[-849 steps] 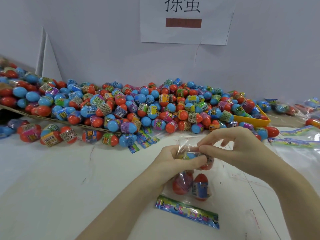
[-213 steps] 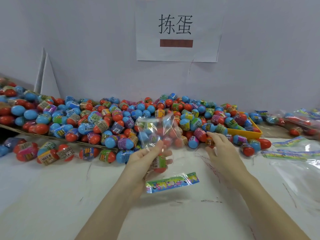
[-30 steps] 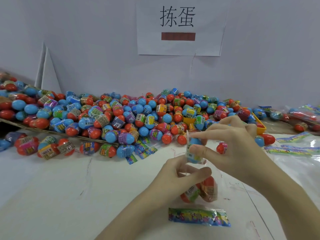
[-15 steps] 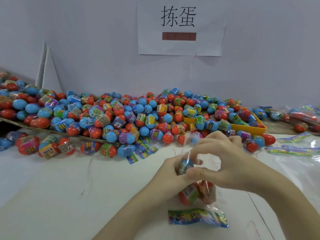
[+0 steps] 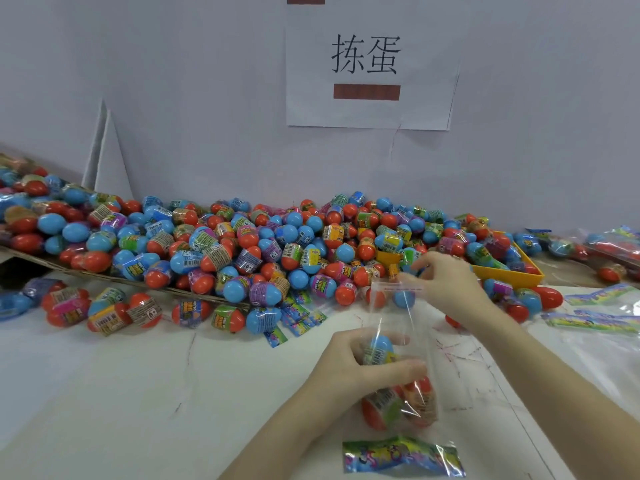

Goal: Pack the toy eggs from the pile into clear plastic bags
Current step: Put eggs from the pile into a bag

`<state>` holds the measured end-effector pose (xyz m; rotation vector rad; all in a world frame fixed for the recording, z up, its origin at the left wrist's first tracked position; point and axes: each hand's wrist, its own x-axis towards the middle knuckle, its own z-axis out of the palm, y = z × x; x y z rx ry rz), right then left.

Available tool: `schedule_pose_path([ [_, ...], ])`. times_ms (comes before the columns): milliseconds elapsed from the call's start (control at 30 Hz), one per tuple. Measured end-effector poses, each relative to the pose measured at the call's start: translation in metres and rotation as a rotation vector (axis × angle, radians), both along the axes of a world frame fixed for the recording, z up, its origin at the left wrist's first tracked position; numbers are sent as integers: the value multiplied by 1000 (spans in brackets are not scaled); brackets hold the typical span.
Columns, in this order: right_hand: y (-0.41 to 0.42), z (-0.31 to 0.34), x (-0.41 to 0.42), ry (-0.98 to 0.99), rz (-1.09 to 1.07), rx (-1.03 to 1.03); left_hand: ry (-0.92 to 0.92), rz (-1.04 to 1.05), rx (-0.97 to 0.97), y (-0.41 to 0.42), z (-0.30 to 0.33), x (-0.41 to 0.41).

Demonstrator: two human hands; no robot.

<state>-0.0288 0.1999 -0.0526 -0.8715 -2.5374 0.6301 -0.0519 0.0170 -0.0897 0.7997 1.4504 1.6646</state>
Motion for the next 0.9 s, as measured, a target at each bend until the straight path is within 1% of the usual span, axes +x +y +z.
schedule_pose_path([
  [100, -6, -16, -4, -60, -26, -7, -4, -41, 10, -2, 0, -2],
  [300, -8, -16, 3, 59, 10, -182, 35, -49, -9, -2, 0, -3],
  [433, -10, 1, 23, 287, 38, -385, 22, -57, -22, -2, 1, -3],
  [533, -19, 19, 43, 515, 107, -510, 31, -45, -31, -1, 2, -2],
  [600, -31, 32, 57, 649, 221, -605, 33, -26, -32, -2, 2, -1],
  [700, -53, 49, 72, 740, 428, -674, 27, 9, -29, -1, 2, 1],
  [733, -59, 51, 75, 733, 475, -644, 27, 18, -26, 0, 2, 2],
  [767, -65, 52, 75, 701, 496, -570, 29, 24, -24, 0, 1, 3],
  [867, -77, 44, 73, 496, 446, -117, 29, 26, 0, 0, 1, 5],
  [900, -77, 41, 71, 441, 433, -12, 36, 22, 5, 0, 1, 6],
])
